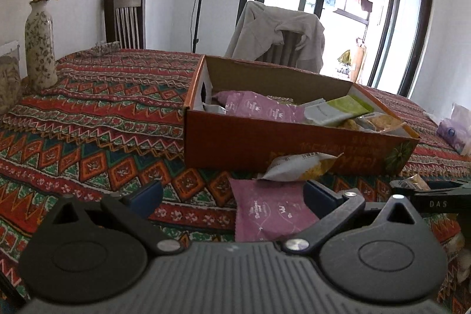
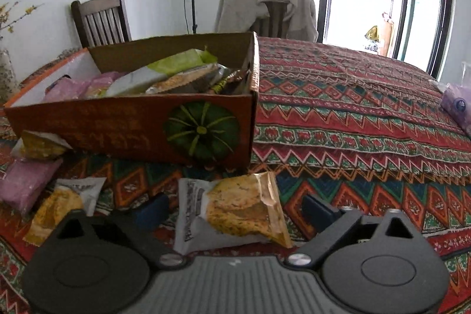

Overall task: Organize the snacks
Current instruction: 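Move both grippers back to the pile and grasp a cracker packet with the right gripper, then grasp another pink packet with the left gripper while the right gripper holds the cracker packet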

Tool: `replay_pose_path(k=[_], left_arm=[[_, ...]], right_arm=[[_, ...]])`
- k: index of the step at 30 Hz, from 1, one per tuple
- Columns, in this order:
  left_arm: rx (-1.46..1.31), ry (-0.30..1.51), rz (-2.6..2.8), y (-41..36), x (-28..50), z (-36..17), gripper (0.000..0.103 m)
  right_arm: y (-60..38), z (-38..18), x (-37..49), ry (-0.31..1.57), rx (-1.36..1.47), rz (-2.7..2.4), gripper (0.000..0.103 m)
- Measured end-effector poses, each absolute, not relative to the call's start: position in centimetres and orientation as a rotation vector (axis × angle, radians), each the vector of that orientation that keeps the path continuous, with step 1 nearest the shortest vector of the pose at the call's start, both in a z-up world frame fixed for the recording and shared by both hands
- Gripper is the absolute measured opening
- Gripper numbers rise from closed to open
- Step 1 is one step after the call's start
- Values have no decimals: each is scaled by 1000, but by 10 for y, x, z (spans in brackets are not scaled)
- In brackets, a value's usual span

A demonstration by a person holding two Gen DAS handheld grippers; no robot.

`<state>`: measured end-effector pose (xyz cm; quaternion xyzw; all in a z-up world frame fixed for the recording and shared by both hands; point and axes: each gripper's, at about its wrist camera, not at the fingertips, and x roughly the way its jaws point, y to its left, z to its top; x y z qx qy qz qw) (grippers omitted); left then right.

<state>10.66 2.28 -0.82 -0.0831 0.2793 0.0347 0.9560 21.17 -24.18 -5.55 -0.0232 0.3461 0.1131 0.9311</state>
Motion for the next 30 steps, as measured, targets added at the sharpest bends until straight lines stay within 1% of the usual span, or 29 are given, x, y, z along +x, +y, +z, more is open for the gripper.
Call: replay_pose_path(k=[1, 2, 5, 6, 16, 23, 30], left_arm=[[-169, 570, 67, 22, 107, -9, 103], [-169, 573, 63, 21, 108, -9, 103], [-165, 587, 51, 16, 111, -10, 103], [-164, 596, 46, 13, 113, -11, 103], [-203, 705, 2, -11, 142, -21, 103], [-142, 755, 47, -27, 154, -29, 103], [-95, 744, 81, -28, 151, -35, 103]], right_arm=[[-242, -55, 210, 700, -47, 235, 70], [-242, -53, 208, 695, -46, 237, 65], [-241, -52, 200, 682, -49, 248, 61], [-241, -51, 196, 673, -46, 250, 57], [-245, -30, 169, 548, 9, 238, 57], [-248, -34, 164, 553, 36, 245, 57], [-251, -42, 169, 563, 64, 248, 57]])
